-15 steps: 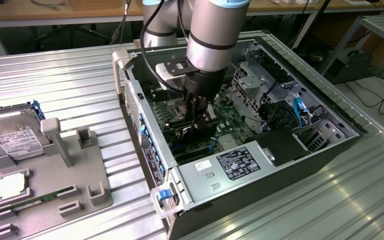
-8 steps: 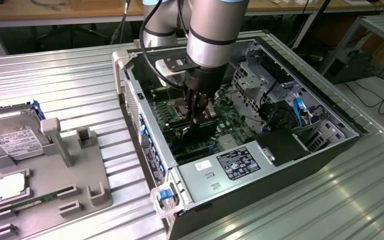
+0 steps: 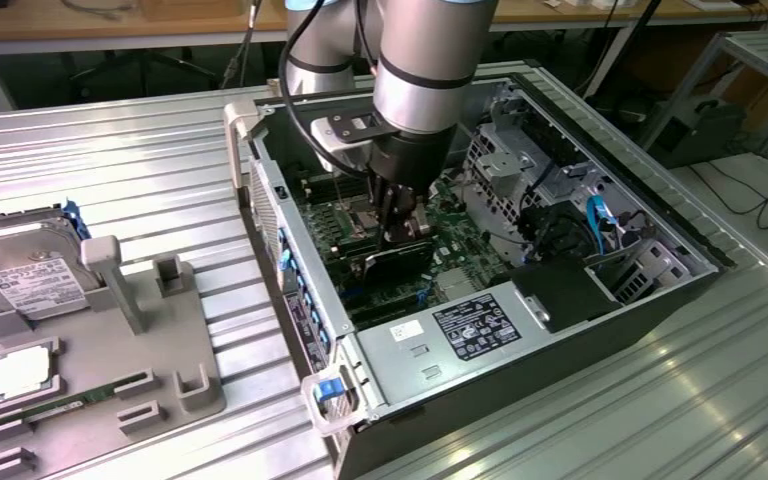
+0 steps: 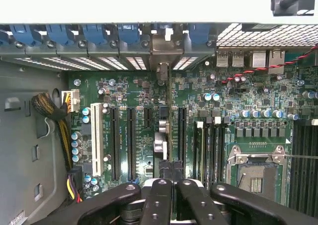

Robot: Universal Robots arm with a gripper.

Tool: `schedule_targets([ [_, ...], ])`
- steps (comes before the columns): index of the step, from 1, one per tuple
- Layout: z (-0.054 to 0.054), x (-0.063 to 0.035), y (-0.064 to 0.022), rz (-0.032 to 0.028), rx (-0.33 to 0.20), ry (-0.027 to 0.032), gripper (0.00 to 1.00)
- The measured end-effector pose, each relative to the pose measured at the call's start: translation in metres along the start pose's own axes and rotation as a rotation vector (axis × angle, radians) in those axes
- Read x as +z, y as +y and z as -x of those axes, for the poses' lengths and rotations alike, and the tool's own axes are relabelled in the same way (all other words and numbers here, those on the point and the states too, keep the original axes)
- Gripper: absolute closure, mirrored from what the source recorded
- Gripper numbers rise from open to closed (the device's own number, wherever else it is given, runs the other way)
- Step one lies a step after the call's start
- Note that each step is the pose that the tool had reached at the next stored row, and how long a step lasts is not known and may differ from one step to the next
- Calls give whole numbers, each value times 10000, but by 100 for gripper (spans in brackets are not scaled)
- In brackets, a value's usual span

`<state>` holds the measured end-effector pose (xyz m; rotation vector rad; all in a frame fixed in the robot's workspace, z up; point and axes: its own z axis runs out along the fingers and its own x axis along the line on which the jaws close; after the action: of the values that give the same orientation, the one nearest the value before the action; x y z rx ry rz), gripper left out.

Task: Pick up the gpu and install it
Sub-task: 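Insert the gpu into the slot, then press down on the gpu until it lock into place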

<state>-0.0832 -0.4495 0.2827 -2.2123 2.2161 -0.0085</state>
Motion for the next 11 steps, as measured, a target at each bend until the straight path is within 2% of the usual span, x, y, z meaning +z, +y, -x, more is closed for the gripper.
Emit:
schedule_targets([
  [8,0,0,3,0,1,0,89],
  [11,0,-1,72,0,0,0,89],
])
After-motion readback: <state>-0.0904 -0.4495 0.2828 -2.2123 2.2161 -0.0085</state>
